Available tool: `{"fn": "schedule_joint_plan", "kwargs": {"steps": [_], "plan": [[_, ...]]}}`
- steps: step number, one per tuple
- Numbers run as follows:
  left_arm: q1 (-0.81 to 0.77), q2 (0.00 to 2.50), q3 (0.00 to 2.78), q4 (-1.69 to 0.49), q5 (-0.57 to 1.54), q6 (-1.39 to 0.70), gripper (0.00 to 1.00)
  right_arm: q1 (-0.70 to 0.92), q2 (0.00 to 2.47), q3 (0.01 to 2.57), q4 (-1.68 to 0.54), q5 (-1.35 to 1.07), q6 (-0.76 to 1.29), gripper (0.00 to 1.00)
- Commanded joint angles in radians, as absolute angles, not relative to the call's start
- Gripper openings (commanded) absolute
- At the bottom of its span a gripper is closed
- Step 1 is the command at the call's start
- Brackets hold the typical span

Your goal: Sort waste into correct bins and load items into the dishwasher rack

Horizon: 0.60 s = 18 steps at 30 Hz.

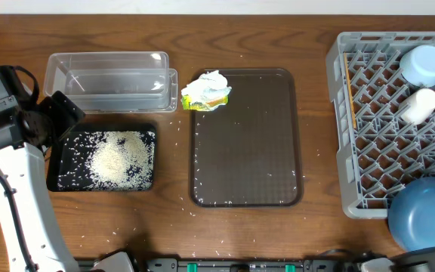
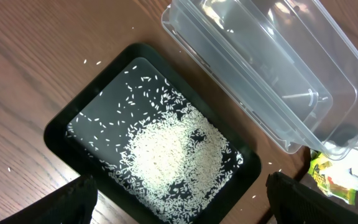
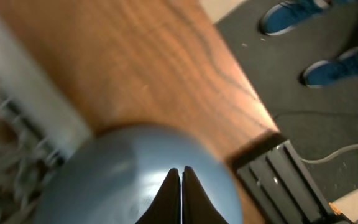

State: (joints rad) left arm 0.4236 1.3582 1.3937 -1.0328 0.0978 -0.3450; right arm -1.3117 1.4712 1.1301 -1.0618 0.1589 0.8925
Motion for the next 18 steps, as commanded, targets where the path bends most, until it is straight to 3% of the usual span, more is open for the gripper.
{"fn": "schedule_joint_plan", "kwargs": {"steps": [1, 18], "plan": [[0.427, 1.355, 1.403, -1.036, 0.093, -0.357, 0.9, -1.335, 1.537, 1.13, -1.056, 0.213, 0.935, 0.01], [0.427, 1.355, 1.403, -1.036, 0.093, -0.358, 0.9, -1.335, 1.837, 1.129, -0.979, 0.213, 0.965, 0.01]]}}
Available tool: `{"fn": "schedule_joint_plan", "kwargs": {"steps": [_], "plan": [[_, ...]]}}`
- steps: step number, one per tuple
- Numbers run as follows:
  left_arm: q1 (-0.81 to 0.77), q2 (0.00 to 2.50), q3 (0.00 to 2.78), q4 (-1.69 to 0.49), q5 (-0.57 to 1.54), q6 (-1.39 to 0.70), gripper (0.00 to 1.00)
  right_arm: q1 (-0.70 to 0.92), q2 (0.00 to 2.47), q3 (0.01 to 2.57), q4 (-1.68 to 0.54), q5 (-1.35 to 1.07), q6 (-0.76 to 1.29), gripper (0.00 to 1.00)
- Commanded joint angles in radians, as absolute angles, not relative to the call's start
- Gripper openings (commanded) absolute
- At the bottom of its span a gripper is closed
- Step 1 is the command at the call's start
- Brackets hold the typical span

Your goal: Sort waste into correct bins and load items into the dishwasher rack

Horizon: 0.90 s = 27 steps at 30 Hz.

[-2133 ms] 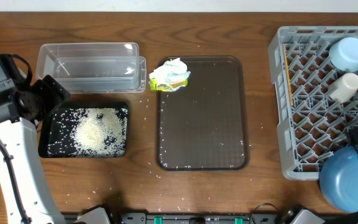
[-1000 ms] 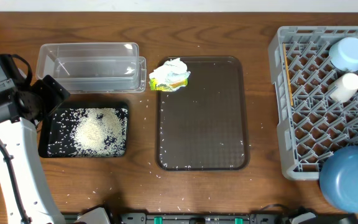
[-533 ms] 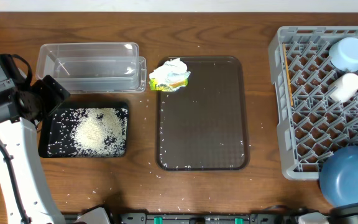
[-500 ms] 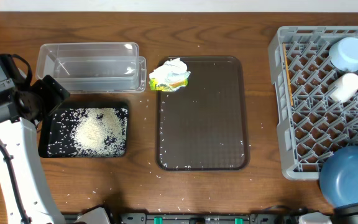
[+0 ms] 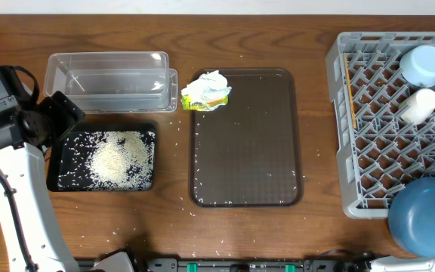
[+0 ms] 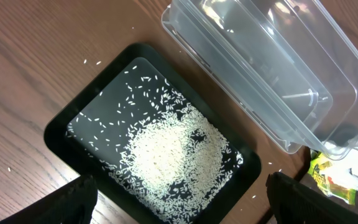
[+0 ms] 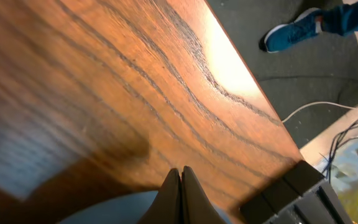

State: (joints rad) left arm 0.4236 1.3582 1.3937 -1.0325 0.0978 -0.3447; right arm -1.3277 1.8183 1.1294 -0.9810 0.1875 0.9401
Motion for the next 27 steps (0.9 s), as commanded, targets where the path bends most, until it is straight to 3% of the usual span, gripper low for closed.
{"fn": "schedule_joint_plan", "kwargs": {"steps": [1, 27], "plan": [[0.427, 1.355, 1.403, -1.036, 0.093, -0.358, 0.9, -1.335, 1.839, 1.128, -0.979, 0.213, 0.965, 0.01], [0.427, 1.355, 1.403, -1.036, 0.093, -0.358, 0.9, -1.336, 1.831, 1.074, -0.904, -0.29, 0.707, 0.01]]}}
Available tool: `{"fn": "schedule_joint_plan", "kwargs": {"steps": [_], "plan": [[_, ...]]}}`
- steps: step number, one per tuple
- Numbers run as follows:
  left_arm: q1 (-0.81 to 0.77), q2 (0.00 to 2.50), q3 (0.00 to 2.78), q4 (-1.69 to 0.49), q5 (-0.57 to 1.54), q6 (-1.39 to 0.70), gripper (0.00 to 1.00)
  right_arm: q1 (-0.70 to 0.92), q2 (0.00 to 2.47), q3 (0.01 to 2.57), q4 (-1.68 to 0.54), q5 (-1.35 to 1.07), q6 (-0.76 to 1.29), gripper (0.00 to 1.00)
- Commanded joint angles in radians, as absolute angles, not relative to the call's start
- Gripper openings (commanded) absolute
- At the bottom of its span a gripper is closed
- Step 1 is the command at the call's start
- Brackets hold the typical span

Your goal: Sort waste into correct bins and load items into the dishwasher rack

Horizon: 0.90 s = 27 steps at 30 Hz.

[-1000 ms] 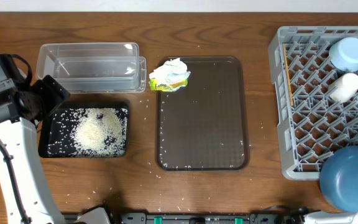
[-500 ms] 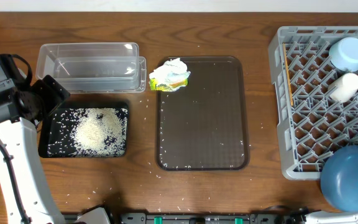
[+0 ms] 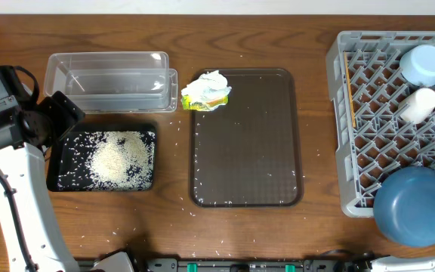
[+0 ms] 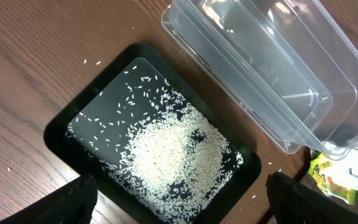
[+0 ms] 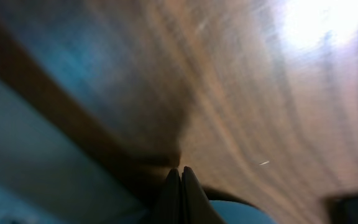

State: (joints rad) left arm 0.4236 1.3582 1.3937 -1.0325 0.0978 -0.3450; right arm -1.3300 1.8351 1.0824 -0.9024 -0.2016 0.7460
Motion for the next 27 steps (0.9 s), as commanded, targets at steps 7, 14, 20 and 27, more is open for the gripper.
{"fn": "schedule_joint_plan", "kwargs": {"steps": [7, 14, 20, 27], "plan": [[0.427, 1.355, 1.403, -1.036, 0.093, -0.358, 0.9, -1.334, 1.729, 1.074, -0.928, -0.371, 0.626, 0.01], [0.427, 1.355, 1.403, -1.036, 0.093, -0.357, 0.9, -1.332, 1.535, 1.074, -0.937, -0.521, 0.566, 0.01], [0.427, 1.355, 1.403, -1.036, 0.093, -0.358, 0.9, -1.308, 1.428, 1.074, -0.957, -0.279, 0.588, 0.02], [0.427, 1.355, 1.403, -1.036, 0.093, -0.357, 0.9, -1.303, 1.441, 0.982, -0.982, -0.022, 0.69, 0.01]]}}
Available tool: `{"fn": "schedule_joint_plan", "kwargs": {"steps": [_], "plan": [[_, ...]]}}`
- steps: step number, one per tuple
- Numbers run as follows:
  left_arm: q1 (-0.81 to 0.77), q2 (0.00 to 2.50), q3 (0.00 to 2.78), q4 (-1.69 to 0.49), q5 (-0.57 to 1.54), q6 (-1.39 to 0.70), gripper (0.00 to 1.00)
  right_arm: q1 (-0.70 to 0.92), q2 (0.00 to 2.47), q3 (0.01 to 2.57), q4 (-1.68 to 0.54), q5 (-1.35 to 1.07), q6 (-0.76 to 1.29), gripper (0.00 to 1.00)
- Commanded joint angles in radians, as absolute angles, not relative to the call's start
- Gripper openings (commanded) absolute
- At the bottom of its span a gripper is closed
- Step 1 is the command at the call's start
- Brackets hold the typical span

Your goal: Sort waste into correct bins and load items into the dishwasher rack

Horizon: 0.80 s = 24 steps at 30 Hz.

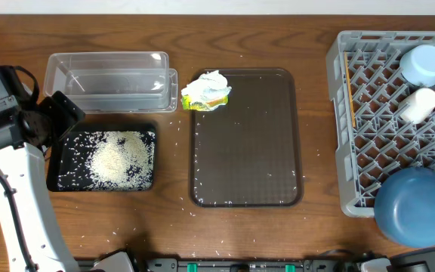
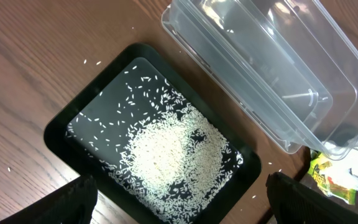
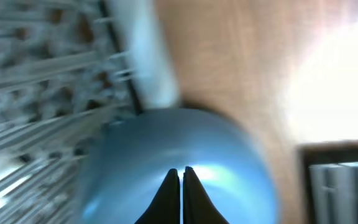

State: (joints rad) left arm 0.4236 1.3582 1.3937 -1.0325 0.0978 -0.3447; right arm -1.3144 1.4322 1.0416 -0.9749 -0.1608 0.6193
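A blue bowl hangs upside down over the front right corner of the grey dishwasher rack. My right gripper is shut on the blue bowl, with the rack's grid to its left; in the overhead view the bowl hides it. A crumpled white and yellow wrapper lies on the back left corner of the brown tray. My left gripper stands open above the black tray of rice, holding nothing.
A clear plastic container sits behind the black rice tray. In the rack's far right part stand a pale blue cup and a white cup. Rice grains are scattered over the wooden table.
The blue bowl in my right gripper has shifted slightly further over the rack's front corner. The right wrist view now shows the rack beside the bowl. My left arm has not moved.
The blue bowl was first at the table's front right corner, partly out of the overhead frame, with my right gripper shut on it. It then stood a little further left each time, and now overlaps the rack's front corner. My left gripper stayed open over the rice tray.
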Motion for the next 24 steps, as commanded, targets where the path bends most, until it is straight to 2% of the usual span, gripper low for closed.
{"fn": "schedule_joint_plan", "kwargs": {"steps": [1, 6, 17, 24], "plan": [[0.427, 1.355, 1.403, -1.036, 0.093, -0.357, 0.9, -1.303, 1.444, 0.953, -0.974, -0.015, 0.708, 0.01], [0.427, 1.355, 1.403, -1.036, 0.093, -0.357, 0.9, -1.303, 1.446, 0.803, -0.859, -0.012, 0.729, 0.01], [0.427, 1.355, 1.403, -1.036, 0.093, -0.358, 0.9, -1.295, 1.448, 0.673, -0.767, 0.091, 0.77, 0.02], [0.427, 1.355, 1.403, -1.036, 0.093, -0.357, 0.9, -1.295, 1.452, 0.599, -0.688, 0.054, 0.781, 0.01]]}}
